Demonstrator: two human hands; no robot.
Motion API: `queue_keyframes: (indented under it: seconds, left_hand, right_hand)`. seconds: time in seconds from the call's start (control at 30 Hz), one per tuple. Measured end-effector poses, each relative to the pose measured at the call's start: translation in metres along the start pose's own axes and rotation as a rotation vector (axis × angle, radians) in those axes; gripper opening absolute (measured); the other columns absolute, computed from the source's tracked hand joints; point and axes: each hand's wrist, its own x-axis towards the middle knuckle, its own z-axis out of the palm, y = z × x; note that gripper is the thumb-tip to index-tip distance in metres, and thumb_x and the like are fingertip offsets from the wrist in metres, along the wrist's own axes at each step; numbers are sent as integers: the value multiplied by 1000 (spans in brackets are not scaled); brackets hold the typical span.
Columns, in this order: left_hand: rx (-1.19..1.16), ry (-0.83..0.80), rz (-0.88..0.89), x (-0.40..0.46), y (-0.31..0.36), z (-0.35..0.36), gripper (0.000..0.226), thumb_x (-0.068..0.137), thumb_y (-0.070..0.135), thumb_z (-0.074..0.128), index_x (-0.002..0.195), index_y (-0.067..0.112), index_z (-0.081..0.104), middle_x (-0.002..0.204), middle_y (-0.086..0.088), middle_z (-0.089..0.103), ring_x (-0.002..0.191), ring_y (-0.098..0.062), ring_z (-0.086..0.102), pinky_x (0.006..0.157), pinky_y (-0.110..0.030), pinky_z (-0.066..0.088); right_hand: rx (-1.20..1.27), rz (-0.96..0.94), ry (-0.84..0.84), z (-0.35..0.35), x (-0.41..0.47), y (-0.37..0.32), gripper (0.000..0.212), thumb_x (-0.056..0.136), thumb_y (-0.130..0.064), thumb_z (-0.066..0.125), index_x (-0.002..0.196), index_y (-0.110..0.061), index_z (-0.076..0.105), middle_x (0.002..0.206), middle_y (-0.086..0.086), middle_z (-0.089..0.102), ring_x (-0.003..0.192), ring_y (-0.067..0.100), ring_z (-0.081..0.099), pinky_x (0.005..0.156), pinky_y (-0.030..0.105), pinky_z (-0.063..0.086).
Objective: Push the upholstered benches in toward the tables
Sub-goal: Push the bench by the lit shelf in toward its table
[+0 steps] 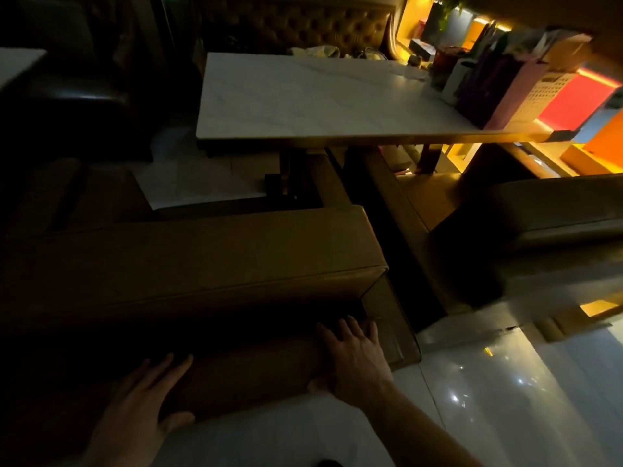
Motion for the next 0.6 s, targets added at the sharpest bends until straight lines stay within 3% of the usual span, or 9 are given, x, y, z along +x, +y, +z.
queue_keyframes:
  seconds: [0.13, 0.33, 0.6]
  left_hand:
    - [-41, -1, 36, 5, -7, 2, 99, 83, 67, 55, 142, 41, -20, 160, 20, -3, 150, -17, -1, 121, -47, 12]
    - [-90, 28, 34, 24, -10, -9, 94, 79, 54, 70, 150, 40, 10, 160, 12, 15, 150, -21, 9, 119, -54, 15]
    - [-79, 65, 21, 70, -23, -21, 92, 77, 40, 78, 151, 33, 24, 159, 2, 23, 148, -30, 14, 116, -62, 9]
  right_hand:
    - [19, 2, 0, -2, 8, -1, 110, 74, -76, 62, 156, -38, -1, 165, 12, 10, 153, 35, -1, 119, 66, -2]
    - [20, -9, 31, -5, 29, -3, 112, 72, -80, 60, 157, -36, 1, 165, 15, 10, 153, 37, -2, 119, 68, 0]
    - [8, -7, 69, -21, 66, -9, 111, 75, -80, 59, 158, -32, 3, 164, 18, 14, 153, 38, 2, 118, 69, 4]
